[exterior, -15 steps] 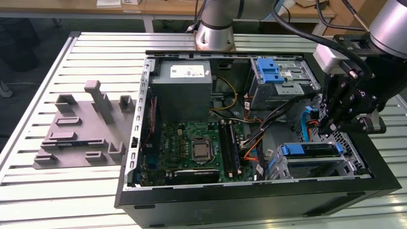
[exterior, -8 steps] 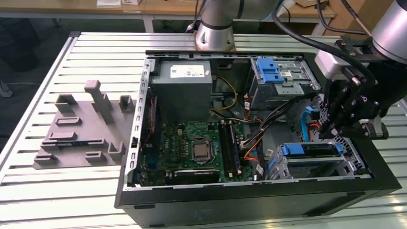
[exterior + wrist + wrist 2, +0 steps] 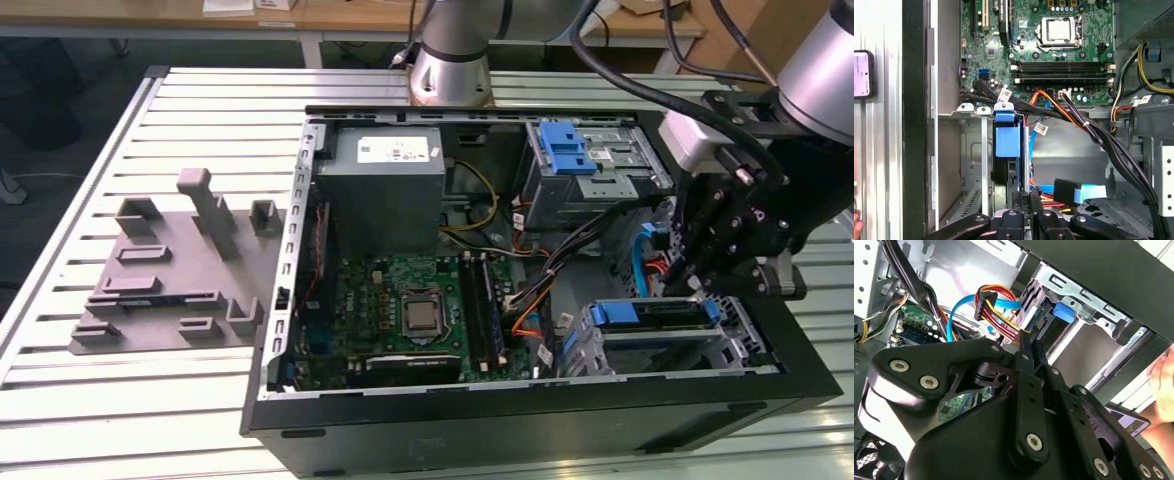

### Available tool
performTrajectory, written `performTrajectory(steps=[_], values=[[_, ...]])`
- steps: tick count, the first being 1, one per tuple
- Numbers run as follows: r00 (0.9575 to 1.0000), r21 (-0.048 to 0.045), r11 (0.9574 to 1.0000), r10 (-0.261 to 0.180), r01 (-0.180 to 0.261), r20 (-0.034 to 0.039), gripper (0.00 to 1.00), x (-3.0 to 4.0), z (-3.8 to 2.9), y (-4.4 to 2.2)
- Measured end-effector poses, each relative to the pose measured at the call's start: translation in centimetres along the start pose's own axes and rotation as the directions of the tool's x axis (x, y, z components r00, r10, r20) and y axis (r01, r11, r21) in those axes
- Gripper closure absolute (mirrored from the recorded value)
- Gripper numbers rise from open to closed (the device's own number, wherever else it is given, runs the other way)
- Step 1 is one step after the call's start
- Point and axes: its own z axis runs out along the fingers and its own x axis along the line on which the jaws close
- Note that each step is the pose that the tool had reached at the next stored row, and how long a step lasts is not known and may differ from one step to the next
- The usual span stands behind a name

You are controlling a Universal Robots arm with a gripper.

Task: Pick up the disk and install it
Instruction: 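Insert the first disk wire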

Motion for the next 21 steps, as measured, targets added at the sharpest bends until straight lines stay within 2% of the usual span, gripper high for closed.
performTrajectory(steps=[11, 21], values=[[1.0, -0.0057, 1.0, 0.007, -0.007, 0.0, 0.83, 0.55, 0.43, -0.57], [1.0, -0.0101, 0.9999, 0.007, -0.007, -0.0002, 0.83, 0.62, 0.77, -0.61]])
